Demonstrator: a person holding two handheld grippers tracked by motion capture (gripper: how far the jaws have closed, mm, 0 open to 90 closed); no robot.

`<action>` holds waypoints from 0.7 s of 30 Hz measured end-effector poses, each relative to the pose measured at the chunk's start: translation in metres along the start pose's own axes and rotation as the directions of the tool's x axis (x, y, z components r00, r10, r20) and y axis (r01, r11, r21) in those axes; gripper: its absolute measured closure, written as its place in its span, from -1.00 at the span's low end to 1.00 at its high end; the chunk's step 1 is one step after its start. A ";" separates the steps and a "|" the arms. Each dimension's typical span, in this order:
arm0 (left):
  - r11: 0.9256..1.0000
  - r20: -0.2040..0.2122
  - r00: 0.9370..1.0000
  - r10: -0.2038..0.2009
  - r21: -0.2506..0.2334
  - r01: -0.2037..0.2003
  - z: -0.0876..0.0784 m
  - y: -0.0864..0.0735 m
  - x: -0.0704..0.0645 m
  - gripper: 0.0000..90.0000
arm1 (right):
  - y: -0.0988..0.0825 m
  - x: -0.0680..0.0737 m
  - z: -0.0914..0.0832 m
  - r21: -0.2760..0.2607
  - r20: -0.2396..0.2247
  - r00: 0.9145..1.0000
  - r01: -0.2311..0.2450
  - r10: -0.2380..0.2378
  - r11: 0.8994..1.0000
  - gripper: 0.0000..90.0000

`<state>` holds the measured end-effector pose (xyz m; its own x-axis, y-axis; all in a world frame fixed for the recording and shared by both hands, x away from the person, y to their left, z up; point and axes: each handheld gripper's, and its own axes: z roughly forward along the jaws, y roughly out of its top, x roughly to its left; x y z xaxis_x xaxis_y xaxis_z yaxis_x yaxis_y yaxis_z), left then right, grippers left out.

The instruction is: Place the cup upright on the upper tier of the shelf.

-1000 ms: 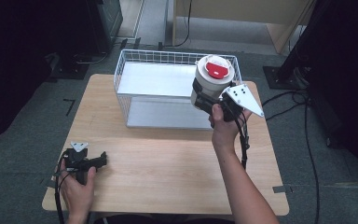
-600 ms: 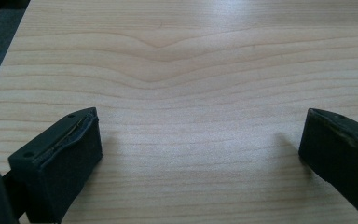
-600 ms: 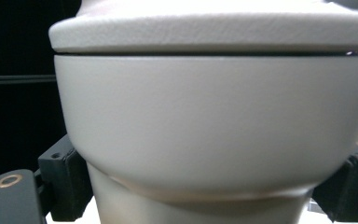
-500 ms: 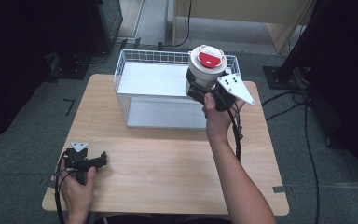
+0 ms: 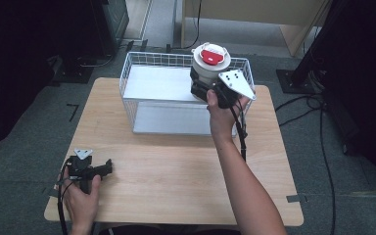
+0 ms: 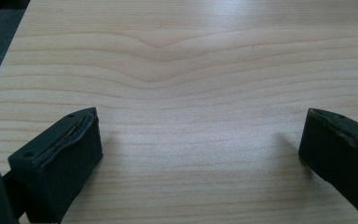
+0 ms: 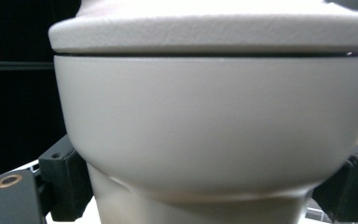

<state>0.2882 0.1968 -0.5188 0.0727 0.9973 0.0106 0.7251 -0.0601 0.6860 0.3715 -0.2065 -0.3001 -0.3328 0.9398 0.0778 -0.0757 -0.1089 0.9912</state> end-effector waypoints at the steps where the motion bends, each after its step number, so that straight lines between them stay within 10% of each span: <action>1: 1.000 0.000 1.000 0.000 0.000 0.000 0.000 0.000 0.000 -1.00 | -0.001 0.000 0.002 0.003 0.005 1.000 0.000 0.000 1.000 -0.77; 21: 1.000 0.000 1.000 0.000 -0.001 0.000 0.000 0.000 0.000 -1.00 | -0.014 0.008 0.046 0.054 0.028 0.999 0.025 -0.026 0.998 -0.77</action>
<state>0.2882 0.1968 -0.5189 0.0724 0.9973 0.0109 0.7244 -0.0601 0.6868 0.4131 -0.1825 -0.3088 -0.3041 0.9511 0.0547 -0.0327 -0.0678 0.9972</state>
